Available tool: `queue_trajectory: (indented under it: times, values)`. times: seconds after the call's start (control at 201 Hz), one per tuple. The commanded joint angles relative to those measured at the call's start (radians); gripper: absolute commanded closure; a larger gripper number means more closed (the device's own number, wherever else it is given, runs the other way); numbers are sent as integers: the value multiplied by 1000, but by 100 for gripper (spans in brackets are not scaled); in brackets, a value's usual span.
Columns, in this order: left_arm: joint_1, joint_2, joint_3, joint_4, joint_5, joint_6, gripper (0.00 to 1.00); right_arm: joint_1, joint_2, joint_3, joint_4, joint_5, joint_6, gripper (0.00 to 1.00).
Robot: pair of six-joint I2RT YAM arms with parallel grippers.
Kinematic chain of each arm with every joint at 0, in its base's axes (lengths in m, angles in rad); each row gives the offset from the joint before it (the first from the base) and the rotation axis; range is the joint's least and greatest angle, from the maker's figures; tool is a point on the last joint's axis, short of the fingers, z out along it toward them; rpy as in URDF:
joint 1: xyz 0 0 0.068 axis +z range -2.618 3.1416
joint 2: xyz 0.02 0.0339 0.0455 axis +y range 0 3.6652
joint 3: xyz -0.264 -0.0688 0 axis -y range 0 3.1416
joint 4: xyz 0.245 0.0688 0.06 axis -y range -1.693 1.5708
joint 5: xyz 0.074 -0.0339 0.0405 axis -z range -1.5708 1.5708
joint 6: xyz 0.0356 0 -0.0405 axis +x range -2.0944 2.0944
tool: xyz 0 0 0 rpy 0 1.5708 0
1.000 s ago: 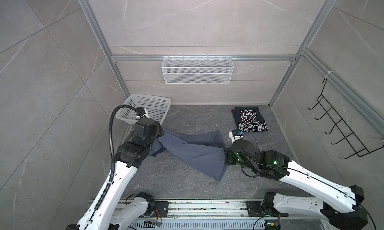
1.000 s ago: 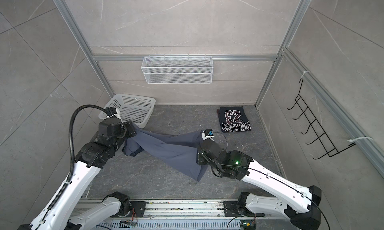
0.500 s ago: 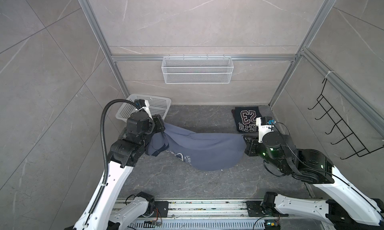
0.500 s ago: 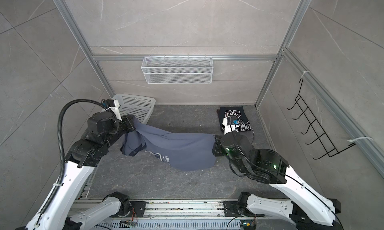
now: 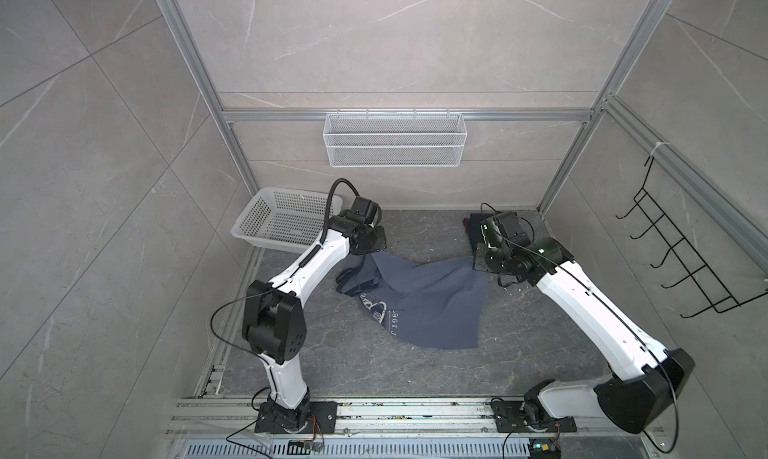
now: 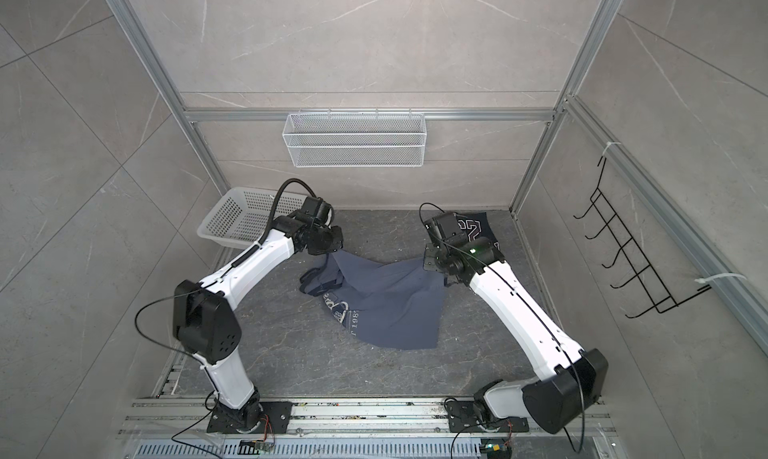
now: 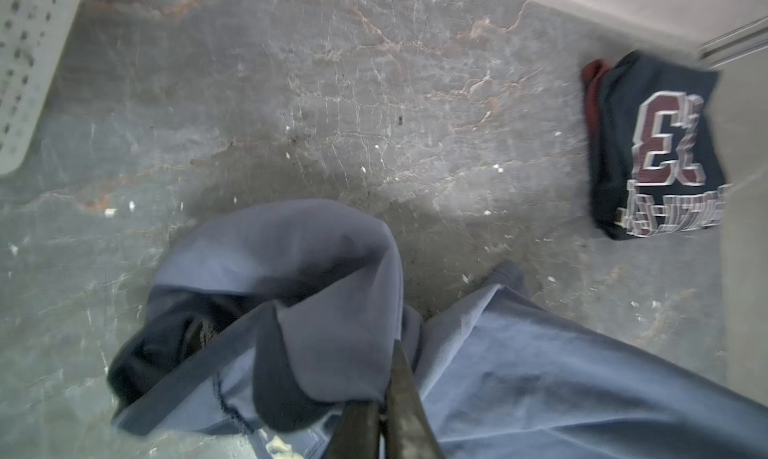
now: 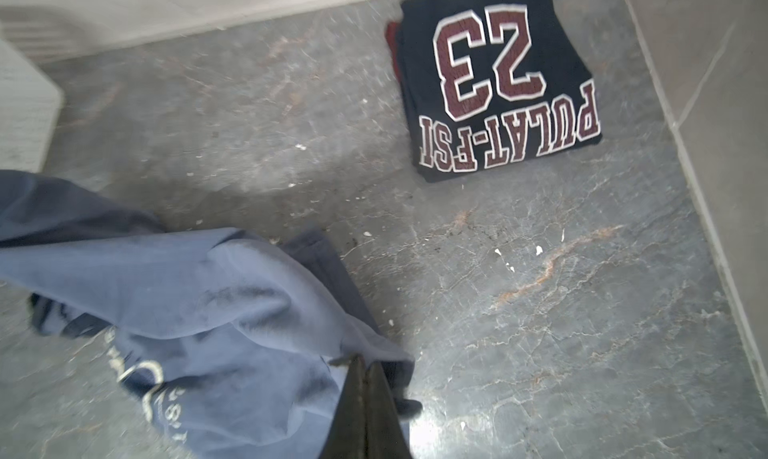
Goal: Fold and stack the tank tops
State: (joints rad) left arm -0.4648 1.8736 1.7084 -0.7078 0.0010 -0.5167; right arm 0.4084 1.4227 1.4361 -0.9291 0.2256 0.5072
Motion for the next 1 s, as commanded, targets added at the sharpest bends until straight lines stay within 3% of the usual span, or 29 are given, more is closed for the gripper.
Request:
queue_trajectory:
  times: [0.0, 0.129, 0.219, 0.314, 0.428, 0.622, 0.767, 0.991]
  values:
    - [6, 77, 135, -90, -15, 21, 75, -104, 85, -33, 57, -155, -33, 100]
    - [6, 231, 328, -145, -17, 61, 65, -205, 194, -16, 96, -201, -31, 98]
    - [8, 361, 527, -236, -46, 95, 47, -255, 259, 3, 94, -188, -20, 86]
    - [0, 424, 667, -380, -123, 111, 42, -277, 271, 0, 75, -184, -21, 65]
    - [-59, 282, 445, -314, -196, 151, 40, -278, 164, -138, 142, -249, -19, 50]
    - [-71, 113, 67, -109, -37, 108, 41, -280, 4, -365, 246, -372, 7, 49]
    - [-84, 134, 12, -64, 13, 90, 44, -305, -38, -496, 335, -409, 32, 50]
    - [-86, 168, -10, -17, 46, 63, 44, -339, 36, -580, 415, -460, 53, 50]
